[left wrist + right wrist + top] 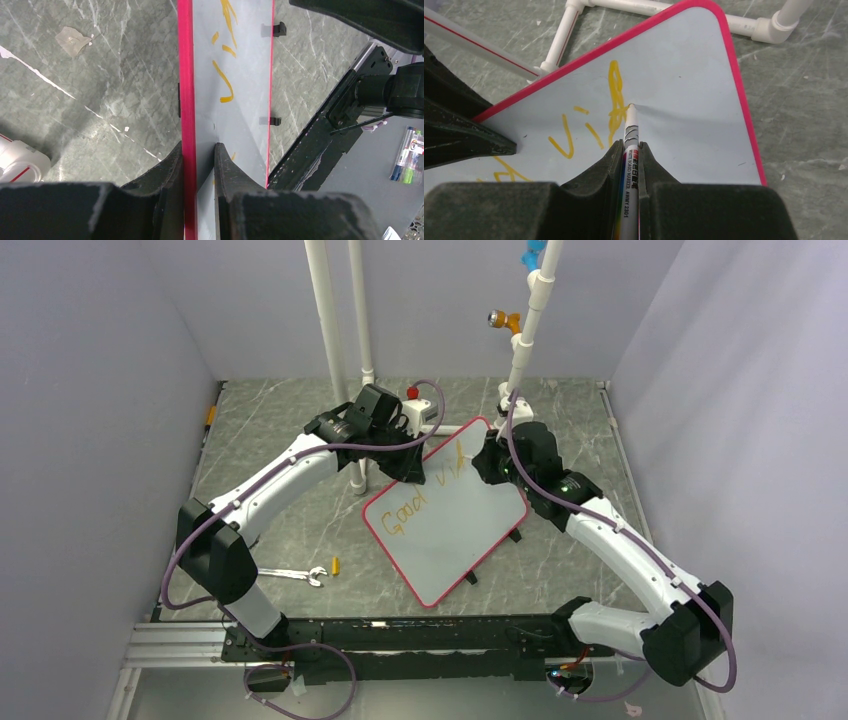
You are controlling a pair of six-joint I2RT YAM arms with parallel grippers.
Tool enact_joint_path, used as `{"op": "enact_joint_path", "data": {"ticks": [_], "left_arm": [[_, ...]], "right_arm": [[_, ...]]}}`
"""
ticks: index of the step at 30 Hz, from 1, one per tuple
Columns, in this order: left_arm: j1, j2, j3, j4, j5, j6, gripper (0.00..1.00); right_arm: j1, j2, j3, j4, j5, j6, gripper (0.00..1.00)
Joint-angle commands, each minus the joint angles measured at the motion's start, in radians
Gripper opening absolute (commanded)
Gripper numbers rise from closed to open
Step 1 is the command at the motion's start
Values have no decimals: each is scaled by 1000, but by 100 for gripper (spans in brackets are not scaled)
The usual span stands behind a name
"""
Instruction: Write a sentence on the whiteboard
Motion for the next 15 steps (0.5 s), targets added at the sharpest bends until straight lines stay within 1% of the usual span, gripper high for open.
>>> {"op": "enact_joint_path", "data": {"ticks": [1,15], "left_arm": [[-12,-17,-7,-8,-82,99,0],[-12,-15,-7,-8,-79,99,0]], "right_arm": [[0,26,41,18,50,-25,0],[0,6,-6,-19,63,-11,0]]}}
